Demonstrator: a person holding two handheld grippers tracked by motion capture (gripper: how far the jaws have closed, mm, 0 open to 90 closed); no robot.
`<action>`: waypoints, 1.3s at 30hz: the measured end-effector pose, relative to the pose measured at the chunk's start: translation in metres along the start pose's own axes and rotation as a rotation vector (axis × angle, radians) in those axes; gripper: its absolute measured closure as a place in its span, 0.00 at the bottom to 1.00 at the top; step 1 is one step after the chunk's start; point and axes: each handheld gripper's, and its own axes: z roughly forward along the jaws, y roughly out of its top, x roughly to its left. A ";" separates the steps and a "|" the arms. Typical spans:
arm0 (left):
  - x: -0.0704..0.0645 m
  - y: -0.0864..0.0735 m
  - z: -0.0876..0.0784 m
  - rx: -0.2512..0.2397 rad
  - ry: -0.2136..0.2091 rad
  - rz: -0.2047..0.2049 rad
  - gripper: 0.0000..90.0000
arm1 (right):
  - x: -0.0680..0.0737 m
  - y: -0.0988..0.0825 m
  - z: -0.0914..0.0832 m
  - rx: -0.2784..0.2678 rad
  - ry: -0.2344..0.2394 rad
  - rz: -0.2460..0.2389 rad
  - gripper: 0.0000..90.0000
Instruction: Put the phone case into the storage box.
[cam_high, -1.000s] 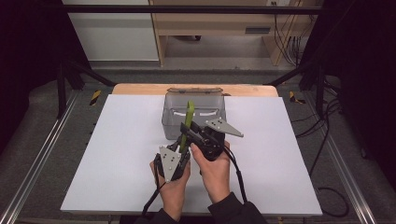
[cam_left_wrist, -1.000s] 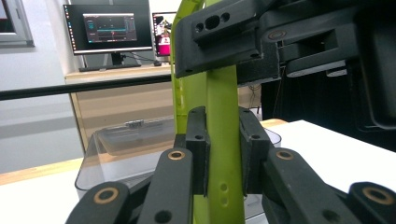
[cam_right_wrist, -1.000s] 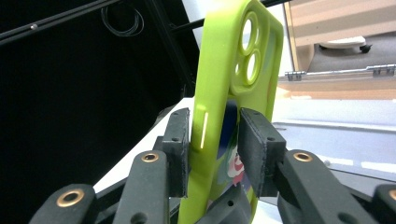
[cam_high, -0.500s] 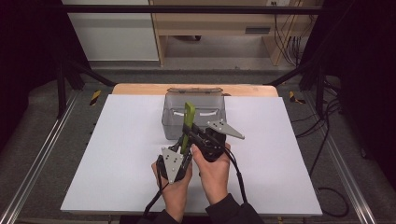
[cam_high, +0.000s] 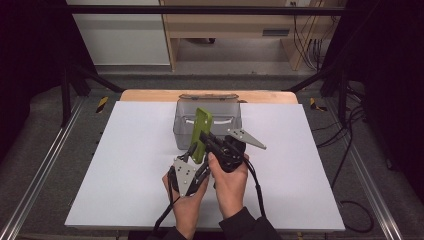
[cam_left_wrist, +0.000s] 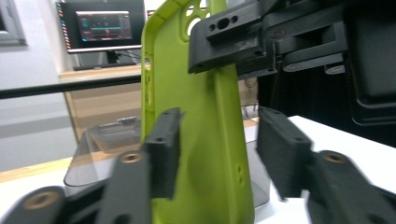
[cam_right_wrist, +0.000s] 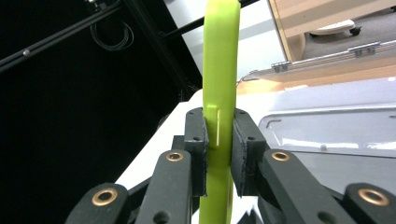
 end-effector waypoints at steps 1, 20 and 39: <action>0.001 0.000 -0.001 0.000 -0.008 -0.009 0.51 | -0.001 0.001 0.000 -0.003 -0.002 0.002 0.87; 0.081 0.004 -0.036 0.200 -0.098 0.015 0.14 | -0.031 0.013 -0.005 0.006 -0.006 -0.028 0.87; 0.181 -0.025 -0.090 0.248 -0.021 -0.085 0.06 | -0.040 0.033 -0.017 0.032 0.001 -0.085 0.87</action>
